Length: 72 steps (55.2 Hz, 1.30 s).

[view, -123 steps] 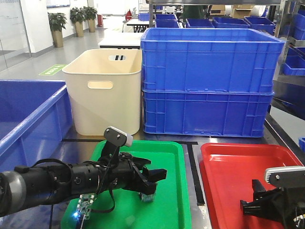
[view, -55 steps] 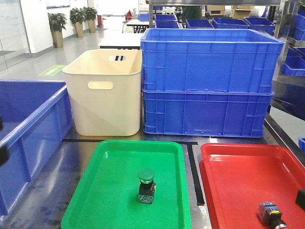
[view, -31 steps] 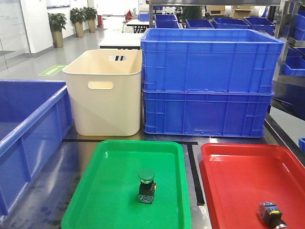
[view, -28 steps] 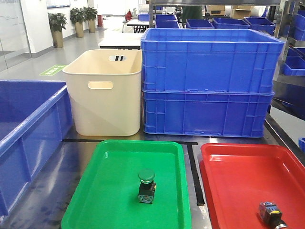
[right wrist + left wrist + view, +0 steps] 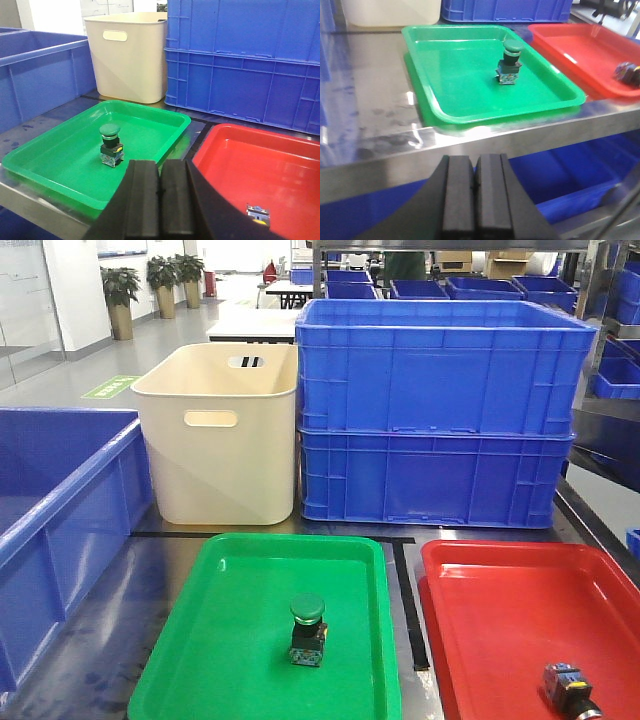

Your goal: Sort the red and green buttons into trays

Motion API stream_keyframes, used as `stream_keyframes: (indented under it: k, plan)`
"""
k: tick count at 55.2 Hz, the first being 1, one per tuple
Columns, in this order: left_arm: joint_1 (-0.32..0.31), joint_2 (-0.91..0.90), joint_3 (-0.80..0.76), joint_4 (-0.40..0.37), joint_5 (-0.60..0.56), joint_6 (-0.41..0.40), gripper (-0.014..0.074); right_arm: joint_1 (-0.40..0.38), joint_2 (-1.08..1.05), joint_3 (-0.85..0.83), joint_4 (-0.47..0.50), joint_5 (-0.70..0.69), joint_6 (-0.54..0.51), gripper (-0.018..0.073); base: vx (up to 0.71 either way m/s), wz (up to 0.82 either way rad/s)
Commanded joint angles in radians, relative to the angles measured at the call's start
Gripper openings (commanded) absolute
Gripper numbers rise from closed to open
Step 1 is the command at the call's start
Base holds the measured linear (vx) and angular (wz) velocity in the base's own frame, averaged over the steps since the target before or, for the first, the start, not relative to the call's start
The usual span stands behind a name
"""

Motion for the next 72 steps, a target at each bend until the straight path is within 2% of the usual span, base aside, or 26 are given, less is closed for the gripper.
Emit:
stream_keyframes:
  k: [1, 7, 9, 19, 23, 28, 31, 38, 72]
  plan:
    - [-0.006, 0.006, -0.026, 0.061, -0.109, 0.018, -0.0006, -0.001, 0.006, -0.029, 0.005, -0.069, -0.005, -0.0013, 0.00, 0.00]
    - [0.005, -0.019, 0.036, 0.149, -0.263, 0.017, -0.0006, -0.001, 0.006, -0.029, 0.006, -0.069, -0.005, -0.0013, 0.00, 0.00]
    - [0.025, -0.039, 0.065, 0.153, -0.298, 0.018, -0.0006, -0.001, 0.006, -0.029, 0.006, -0.069, -0.005, -0.0013, 0.00, 0.00]
    - [0.208, -0.213, 0.292, 0.059, -0.416, 0.018, -0.0006, -0.001, 0.006, -0.029, 0.006, -0.069, -0.005, -0.0013, 0.00, 0.01]
    - [0.258, -0.278, 0.376, 0.025, -0.458, 0.017, -0.0006, -0.001, 0.006, -0.029, 0.006, -0.069, -0.005, -0.0013, 0.00, 0.00]
    - [0.289, -0.310, 0.461, 0.008, -0.498, 0.012, -0.0006, -0.001, 0.007, -0.029, 0.006, -0.068, -0.005, -0.0013, 0.00, 0.00]
    - [0.289, -0.310, 0.495, 0.010, -0.515, -0.025, -0.0006, -0.001, 0.006, -0.029, 0.006, -0.069, -0.005, -0.0013, 0.00, 0.00]
    - [0.288, -0.312, 0.491, 0.036, -0.473, -0.044, -0.0006, -0.001, 0.006, -0.029, 0.006, -0.075, -0.005, -0.0013, 0.00, 0.00]
    - [0.288, -0.311, 0.491, 0.036, -0.472, -0.044, -0.0006, -0.001, 0.006, -0.029, 0.006, -0.074, -0.005, -0.0013, 0.00, 0.00]
